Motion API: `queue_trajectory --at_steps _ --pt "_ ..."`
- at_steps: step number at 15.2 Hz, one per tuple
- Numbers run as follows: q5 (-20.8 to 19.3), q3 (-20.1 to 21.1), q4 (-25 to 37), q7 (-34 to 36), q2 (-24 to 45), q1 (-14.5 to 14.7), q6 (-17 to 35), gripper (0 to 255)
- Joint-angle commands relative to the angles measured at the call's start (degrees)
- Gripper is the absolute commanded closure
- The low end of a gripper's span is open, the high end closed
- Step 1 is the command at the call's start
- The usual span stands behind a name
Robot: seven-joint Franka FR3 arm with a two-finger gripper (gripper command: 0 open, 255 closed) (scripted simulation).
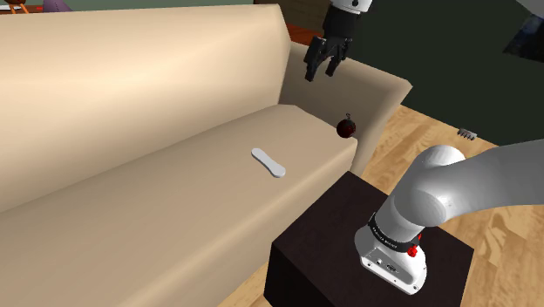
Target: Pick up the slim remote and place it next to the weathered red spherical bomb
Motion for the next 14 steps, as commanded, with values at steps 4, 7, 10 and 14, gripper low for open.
queue_trajectory --at_steps 4,7,10,14 --pt "-0.3 0.2 -3.4 -0.1 2.6 -0.2 5.4 0" --pt "-0.6 0.4 -6.2 -0.1 5.8 -0.3 10.8 0" --pt "-0.9 0.5 -8.3 -0.1 9.8 -0.5 16.3 0" --pt "-1.4 0.7 -10.2 0.0 16.0 -0.8 23.6 0"
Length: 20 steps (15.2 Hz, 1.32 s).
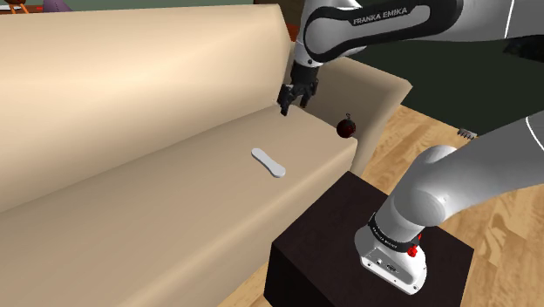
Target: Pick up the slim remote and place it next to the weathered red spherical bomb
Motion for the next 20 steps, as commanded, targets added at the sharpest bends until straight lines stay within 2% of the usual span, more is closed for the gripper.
queue_trajectory --at_steps 1,10,20 --pt "-0.3 -0.1 -1.0 -0.2 3.4 -0.2 4.0 0" --pt "-1.9 0.0 -0.1 0.6 21.2 -1.0 19.1 0" --pt "-4.6 -0.8 8.0 2.5 43.5 -1.4 31.4 0"
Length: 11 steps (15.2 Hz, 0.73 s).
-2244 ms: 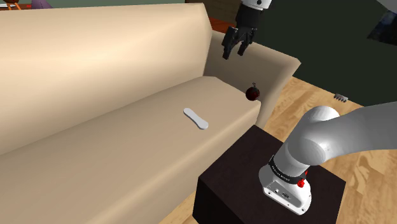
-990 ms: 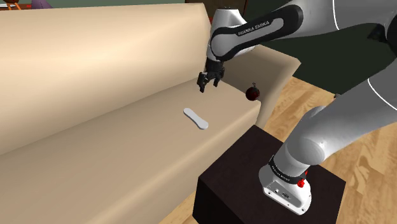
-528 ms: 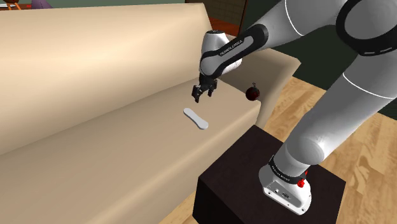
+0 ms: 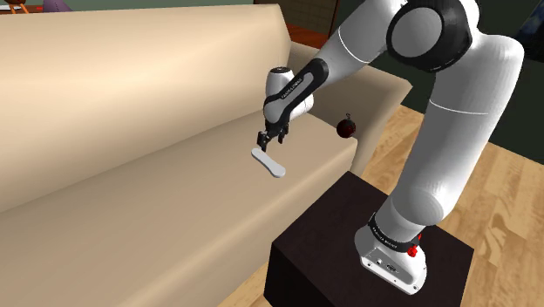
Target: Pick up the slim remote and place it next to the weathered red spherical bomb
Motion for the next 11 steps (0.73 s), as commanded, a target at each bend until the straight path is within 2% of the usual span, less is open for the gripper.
queue_trajectory --at_steps 1,6,11 --pt "-0.5 -0.3 2.2 0.5 5.0 0.1 2.3 0" --pt "-1.4 -1.1 8.6 1.2 15.5 0.2 5.6 0" --pt "-1.4 -1.1 9.6 1.2 19.2 0.1 8.3 0"
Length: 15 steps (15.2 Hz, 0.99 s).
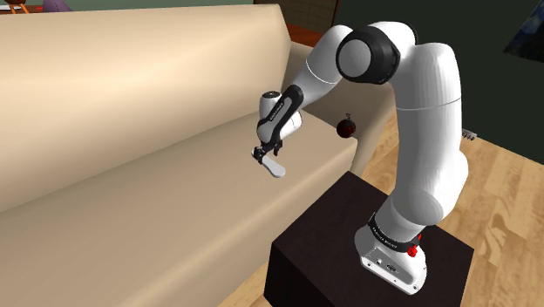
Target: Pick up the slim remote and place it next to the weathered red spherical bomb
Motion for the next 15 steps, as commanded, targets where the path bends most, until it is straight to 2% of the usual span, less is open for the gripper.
queue_trajectory --at_steps 1,10,11,15 --pt "0.0 0.0 0.7 0.1 1.8 0.0 1.1 0" --pt "0.0 0.0 1.1 0.1 3.0 0.0 1.9 0" --pt "0.0 0.0 1.1 0.1 3.0 0.0 1.9 255" --pt "0.0 0.0 1.1 0.1 3.0 0.0 1.9 255"
